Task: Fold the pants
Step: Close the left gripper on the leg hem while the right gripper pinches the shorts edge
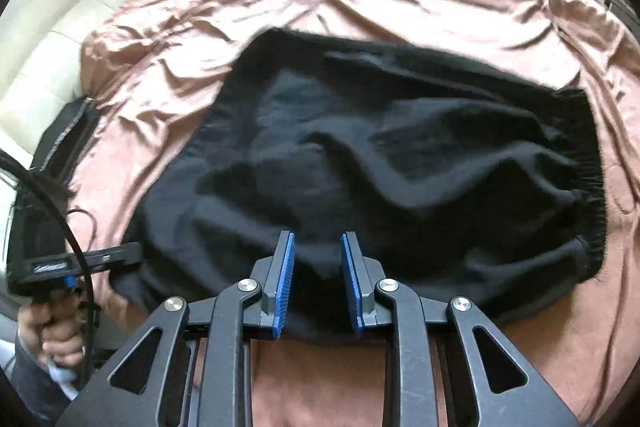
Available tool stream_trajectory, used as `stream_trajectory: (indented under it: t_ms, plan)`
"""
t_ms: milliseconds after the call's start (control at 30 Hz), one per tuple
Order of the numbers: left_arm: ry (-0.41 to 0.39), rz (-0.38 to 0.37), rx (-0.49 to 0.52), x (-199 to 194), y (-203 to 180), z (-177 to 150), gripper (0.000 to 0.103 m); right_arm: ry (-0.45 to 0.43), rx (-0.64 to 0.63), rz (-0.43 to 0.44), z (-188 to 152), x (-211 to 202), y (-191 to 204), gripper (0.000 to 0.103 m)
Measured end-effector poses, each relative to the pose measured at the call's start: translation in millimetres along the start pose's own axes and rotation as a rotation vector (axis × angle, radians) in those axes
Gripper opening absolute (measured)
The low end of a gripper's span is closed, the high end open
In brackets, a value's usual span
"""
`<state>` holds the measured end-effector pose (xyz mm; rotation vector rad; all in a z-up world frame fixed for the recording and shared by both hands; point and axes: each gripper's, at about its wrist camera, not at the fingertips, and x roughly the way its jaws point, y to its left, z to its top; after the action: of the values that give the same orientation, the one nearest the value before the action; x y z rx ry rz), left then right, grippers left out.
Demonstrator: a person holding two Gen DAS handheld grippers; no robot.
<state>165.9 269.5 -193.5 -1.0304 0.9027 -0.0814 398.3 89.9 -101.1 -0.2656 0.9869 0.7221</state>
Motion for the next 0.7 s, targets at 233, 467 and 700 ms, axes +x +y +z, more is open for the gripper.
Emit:
stream_trajectory:
  t_ms: [233,467,700]
  plan:
    - [-0.020,0.029,-0.062,-3,5,-1,0.007,0.026,0.043,-0.090,30,39,-1,0.010]
    - [-0.027,0.055,-0.130,0,8,-1,0.007,0.002,0.061,-0.121,58,50,0,0.008]
    - [-0.017,0.076,-0.143,3,7,-2,0.007,0.009,0.085,-0.148,87,65,-15,0.005]
